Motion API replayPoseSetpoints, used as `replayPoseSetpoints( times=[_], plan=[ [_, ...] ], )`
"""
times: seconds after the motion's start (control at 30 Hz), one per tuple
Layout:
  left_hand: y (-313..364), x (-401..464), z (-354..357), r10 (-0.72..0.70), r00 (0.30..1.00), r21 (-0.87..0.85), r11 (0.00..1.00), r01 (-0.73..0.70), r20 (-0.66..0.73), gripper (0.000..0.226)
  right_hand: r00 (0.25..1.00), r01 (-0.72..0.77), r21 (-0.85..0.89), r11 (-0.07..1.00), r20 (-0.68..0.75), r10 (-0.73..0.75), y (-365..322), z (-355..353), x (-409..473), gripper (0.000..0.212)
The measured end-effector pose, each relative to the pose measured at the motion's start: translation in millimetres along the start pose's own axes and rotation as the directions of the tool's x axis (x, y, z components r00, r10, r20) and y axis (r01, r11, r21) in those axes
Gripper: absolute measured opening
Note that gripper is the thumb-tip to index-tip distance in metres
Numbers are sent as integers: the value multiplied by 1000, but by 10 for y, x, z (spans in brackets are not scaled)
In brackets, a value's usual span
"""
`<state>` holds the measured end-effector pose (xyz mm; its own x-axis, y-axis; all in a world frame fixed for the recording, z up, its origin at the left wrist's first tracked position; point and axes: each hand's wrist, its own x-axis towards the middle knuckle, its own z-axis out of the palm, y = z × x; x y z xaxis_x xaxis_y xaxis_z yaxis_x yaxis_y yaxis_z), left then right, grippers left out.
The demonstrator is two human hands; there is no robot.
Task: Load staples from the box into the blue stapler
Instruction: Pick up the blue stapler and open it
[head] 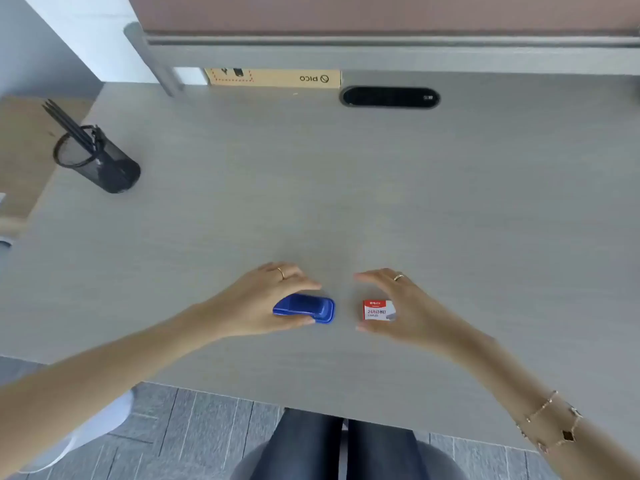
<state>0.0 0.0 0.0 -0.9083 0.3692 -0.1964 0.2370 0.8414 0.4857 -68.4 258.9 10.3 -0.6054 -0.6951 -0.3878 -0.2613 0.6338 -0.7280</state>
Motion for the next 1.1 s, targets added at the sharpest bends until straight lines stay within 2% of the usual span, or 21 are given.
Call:
replayPoseSetpoints(
  times=[0.13, 0.3, 0.47, 0.6, 0.77, 1.0, 1.1],
  plan=[
    [-118, 5, 190, 42, 996, 44, 998, -39, -83, 42, 999, 4, -42, 999, -38, -6, 147, 258, 26, 63],
    [-216, 52, 412, 50, 959, -82, 994, -76, -280, 27, 966, 94, -173, 980, -220, -132, 246, 506, 77, 53],
    [-252, 81, 568, 123, 905, -83, 982, -171, -408, 24, 933, 104, -222, 970, -317, -173, 228, 648, 137, 37],
    [-272, 88, 604, 135, 884, -62, 982, -181, -447, 23, 900, 142, -238, 961, -373, -225, 210, 734, 200, 24],
    [-260, 69, 610, 129, 881, -79, 980, -184, -455, 24, 878, 191, -197, 962, -403, -257, 149, 853, 205, 18],
    [-251, 55, 628, 96, 868, -125, 976, -179, -487, 29, 846, 145, -81, 986, -506, -166, 116, 943, 316, 9],
    [-209, 47, 627, 83, 866, -145, 974, -177, -494, 29, 830, 146, -52, 988, -537, -151, 102, 966, 360, 17]
  ],
)
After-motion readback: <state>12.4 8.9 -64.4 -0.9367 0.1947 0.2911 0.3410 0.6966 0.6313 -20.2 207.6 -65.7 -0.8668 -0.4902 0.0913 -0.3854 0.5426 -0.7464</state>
